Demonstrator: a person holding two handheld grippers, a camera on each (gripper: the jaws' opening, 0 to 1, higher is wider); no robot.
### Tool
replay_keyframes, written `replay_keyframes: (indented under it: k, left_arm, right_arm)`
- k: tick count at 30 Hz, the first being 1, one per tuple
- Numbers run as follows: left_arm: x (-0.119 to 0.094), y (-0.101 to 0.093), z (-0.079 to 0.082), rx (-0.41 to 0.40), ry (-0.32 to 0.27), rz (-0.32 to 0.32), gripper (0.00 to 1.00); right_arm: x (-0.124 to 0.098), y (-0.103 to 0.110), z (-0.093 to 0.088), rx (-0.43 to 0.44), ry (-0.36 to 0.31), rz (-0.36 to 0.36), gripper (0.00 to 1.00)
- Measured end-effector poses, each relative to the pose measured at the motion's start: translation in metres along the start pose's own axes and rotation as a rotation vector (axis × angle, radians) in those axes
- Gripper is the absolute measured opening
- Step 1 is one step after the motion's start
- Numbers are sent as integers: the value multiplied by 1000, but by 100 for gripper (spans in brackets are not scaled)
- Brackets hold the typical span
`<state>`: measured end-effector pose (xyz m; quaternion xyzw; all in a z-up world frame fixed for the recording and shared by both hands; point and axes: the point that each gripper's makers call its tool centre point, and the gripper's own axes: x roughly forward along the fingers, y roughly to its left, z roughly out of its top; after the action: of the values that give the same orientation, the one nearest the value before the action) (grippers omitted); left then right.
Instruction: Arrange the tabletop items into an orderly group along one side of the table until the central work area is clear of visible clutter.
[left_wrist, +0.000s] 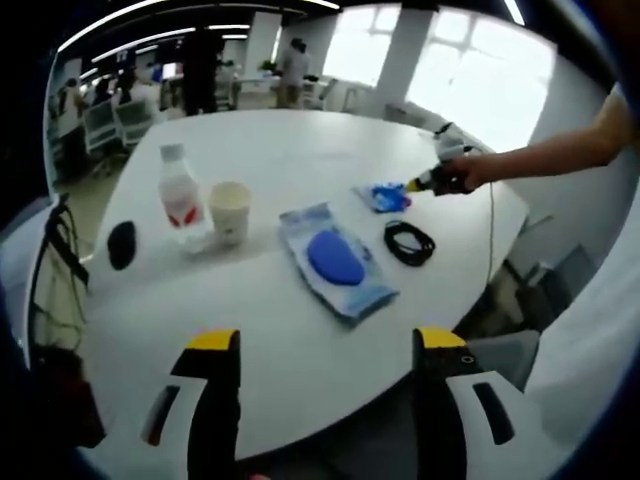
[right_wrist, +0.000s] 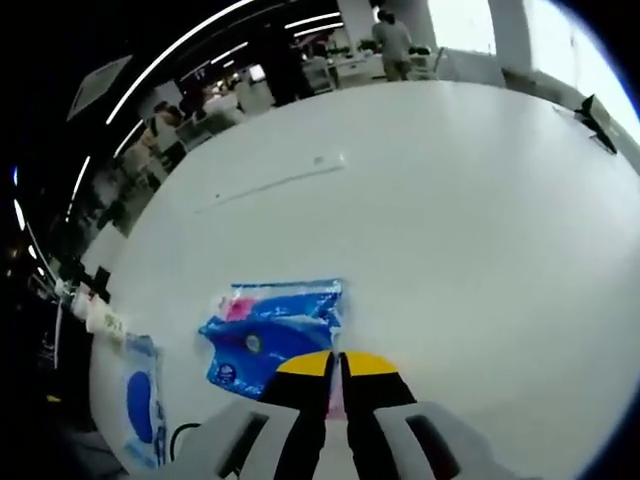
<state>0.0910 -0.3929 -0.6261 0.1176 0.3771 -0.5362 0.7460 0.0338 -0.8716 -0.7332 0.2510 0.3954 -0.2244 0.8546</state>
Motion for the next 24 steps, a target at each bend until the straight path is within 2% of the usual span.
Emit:
replay_keyframes:
  k: [4, 8, 13, 20, 24]
  left_arm:
    - [-1, 1, -1, -13, -3, 10, 69]
    - [0, 2, -6, -71, -24, 13, 66]
    - [-2, -6, -9, -70, -12, 20, 65]
    - [-2, -8, -9, -73, -32, 23, 66]
    - [0, -10, -9, -78, -44, 18, 66]
  right_arm:
    - [-1, 6, 3, -64, 3, 10, 17]
    - [-8, 9, 0, -95, 4, 17, 15]
    - [-13, 0, -5, -86, 7, 14, 14]
    - [-20, -1, -14, -95, 19, 16, 13]
    - [-25, 7, -27, -186, 58, 35, 15]
